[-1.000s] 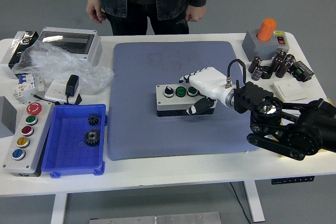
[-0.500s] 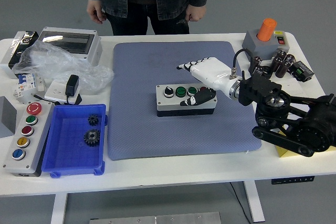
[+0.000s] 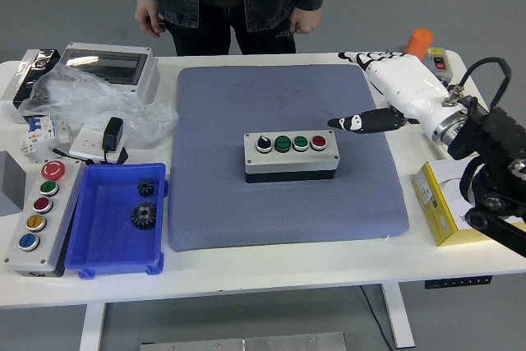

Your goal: Pick up the button,place it on the desk,press the button,press the button

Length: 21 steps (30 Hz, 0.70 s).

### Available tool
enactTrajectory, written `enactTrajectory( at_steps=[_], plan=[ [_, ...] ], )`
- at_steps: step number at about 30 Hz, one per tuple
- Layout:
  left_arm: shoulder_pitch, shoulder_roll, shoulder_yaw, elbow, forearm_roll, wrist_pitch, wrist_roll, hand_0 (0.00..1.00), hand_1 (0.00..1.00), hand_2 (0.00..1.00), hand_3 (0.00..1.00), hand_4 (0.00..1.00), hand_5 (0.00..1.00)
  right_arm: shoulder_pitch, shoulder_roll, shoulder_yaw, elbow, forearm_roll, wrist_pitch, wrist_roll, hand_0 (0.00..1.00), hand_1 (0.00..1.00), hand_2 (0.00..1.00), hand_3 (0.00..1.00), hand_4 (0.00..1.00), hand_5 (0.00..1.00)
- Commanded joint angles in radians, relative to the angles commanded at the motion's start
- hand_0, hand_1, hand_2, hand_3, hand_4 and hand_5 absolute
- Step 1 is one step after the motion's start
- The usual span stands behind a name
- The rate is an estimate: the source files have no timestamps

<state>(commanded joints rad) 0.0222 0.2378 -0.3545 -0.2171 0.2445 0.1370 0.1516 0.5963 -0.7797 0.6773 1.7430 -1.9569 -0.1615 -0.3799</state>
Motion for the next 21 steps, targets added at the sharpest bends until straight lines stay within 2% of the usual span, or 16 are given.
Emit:
enactTrajectory(
  at_steps=[3,4,9,10,15,21],
  plan=[
    [-0.002,0.001,0.000,0.000,0.000,0.001,-0.001,0.662,0.690,0.612,0.639,0.630,0.349,-0.006,-0.011,0.034,0.036,-0.003,0.045,-0.043,0.751,0.752,0.803,0.909,0.998,0.837],
    [-0.002,0.000,0.001,0.000,0.000,0.001,-0.001,0.662,0.690,0.611,0.638,0.627,0.347,-0.001,-0.010,0.028,0.036,-0.002,0.063,-0.057,0.557,0.503,0.362,0.835,0.644,0.360],
    [-0.004,0.000,0.003,-0.001,-0.001,0.002,-0.001,0.662,0.690,0.611,0.638,0.627,0.347,0.027,0.014,-0.042,0.036,0.010,0.123,-0.097,0.557,0.503,0.362,0.835,0.644,0.360],
    [-0.004,0.000,0.004,-0.001,-0.002,0.002,-0.001,0.662,0.689,0.611,0.638,0.623,0.347,0.034,0.018,-0.061,0.036,0.012,0.135,-0.104,0.427,0.366,0.233,0.791,0.394,0.018],
    [-0.002,0.001,0.008,0.000,-0.007,0.002,-0.001,0.662,0.689,0.611,0.638,0.623,0.347,0.063,0.030,-0.134,0.036,0.021,0.182,-0.130,0.427,0.366,0.233,0.791,0.394,0.018],
    [-0.002,0.001,0.008,0.000,-0.006,0.002,-0.001,0.662,0.689,0.611,0.637,0.621,0.348,0.091,0.046,-0.188,0.036,0.029,0.201,-0.138,0.417,0.343,0.215,0.783,0.377,0.002]
  ],
)
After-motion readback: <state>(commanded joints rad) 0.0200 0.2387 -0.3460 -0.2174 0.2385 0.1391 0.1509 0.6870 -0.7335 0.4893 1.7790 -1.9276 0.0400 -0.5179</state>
